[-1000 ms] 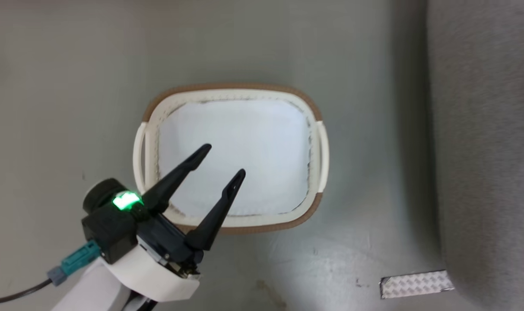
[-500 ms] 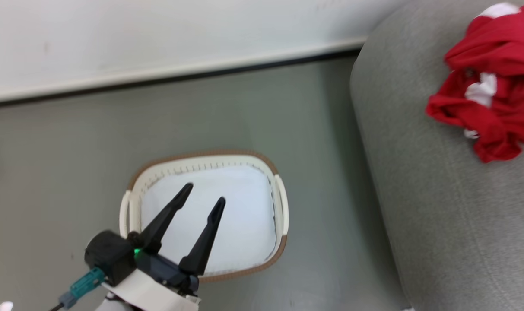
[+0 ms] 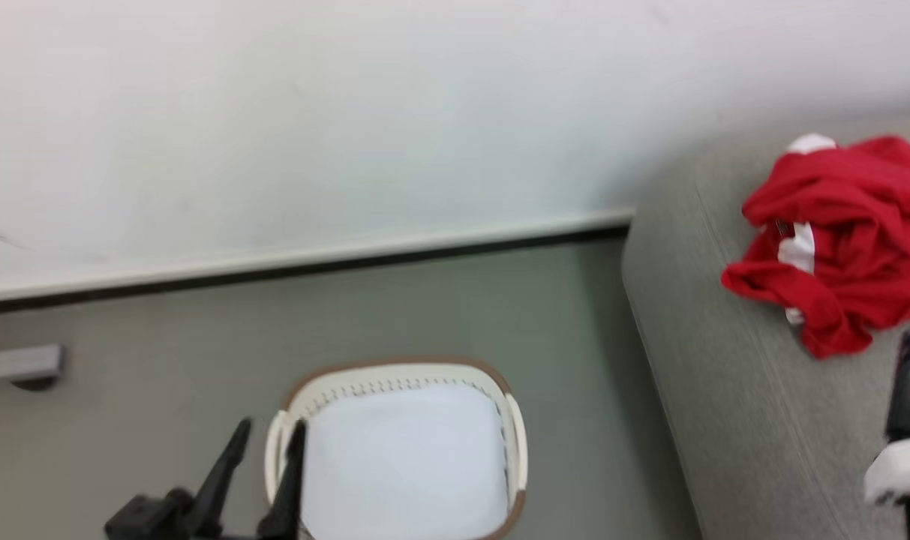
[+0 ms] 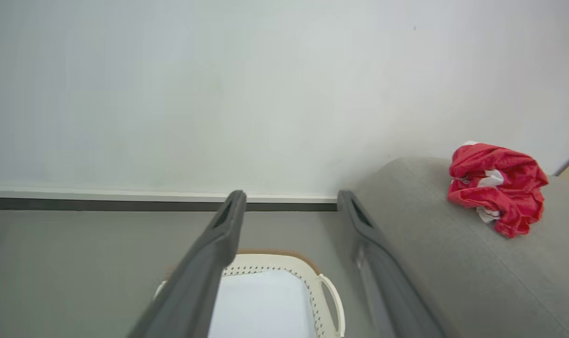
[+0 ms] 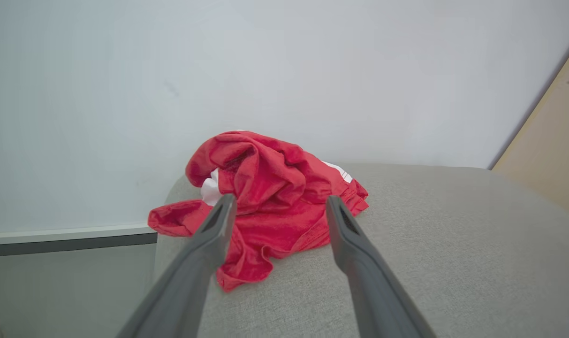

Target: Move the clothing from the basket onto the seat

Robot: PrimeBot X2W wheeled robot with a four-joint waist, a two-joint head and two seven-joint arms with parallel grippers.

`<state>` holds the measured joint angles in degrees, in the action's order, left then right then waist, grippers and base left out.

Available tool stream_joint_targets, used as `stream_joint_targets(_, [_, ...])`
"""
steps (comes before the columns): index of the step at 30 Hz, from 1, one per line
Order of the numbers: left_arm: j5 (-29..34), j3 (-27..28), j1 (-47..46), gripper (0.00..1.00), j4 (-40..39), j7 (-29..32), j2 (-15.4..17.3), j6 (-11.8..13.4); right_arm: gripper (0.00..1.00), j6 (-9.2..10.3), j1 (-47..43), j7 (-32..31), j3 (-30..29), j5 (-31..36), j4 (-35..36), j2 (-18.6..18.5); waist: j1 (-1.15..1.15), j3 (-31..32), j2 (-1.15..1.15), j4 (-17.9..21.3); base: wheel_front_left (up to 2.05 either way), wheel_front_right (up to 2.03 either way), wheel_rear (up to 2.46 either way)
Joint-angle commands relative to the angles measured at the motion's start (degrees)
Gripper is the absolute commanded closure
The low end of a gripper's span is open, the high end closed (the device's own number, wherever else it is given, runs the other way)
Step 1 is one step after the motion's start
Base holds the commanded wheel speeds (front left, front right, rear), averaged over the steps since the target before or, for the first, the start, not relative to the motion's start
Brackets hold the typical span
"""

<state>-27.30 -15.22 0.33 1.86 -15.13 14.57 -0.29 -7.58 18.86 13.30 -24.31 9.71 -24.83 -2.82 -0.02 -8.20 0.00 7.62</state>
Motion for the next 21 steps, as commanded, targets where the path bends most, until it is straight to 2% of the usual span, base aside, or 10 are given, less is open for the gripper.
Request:
stream_joint_targets(1, [1.35, 1.85, 1.69, 0.00, 0.88, -0.01, -0.64, 0.96, 0.00, 0.17, -2.55, 1.01, 1.71, -1.41, -0.46, -0.11, 0.02, 4.67, 0.00, -3.60, 0.00, 0.00, 0.00])
stream_joint_targets(6, [4.77, 8.05, 6.19, 0.00, 3.47, -0.02, -3.10, 3.60, 0.00, 0.17, -7.66, 1.95, 8.84, -6.41, 2.00, -0.24, 0.02, 8.33, 0.00, -6.40, 0.00, 0.00, 0.00])
stream_joint_targets(10, [6.88, 11.12, 8.40, 0.00, 4.96, -0.01, -4.23, 3.24, 0.00, 0.17, -12.60, 1.88, 14.54, -11.30, 5.46, -0.22, 0.02, 9.89, 0.00, -8.57, 0.00, 0.00, 0.00])
stream_joint_targets(15, [8.95, 14.01, 9.56, 0.00, 6.66, -0.01, -5.86, 0.65, 0.00, 0.17, -16.70, 1.90, 21.51, -16.00, 6.38, -0.27, 0.02, 10.89, 0.00, -10.21, 0.00, 0.00, 0.00])
stream_joint_targets(21, [11.60, 15.92, 9.22, 0.00, 7.51, -0.02, -7.36, -3.93, 0.00, 0.17, -19.01, 1.91, 25.51, -18.96, 5.59, -0.31, 0.02, 11.18, 0.00, -10.84, 0.00, 0.00, 0.00])
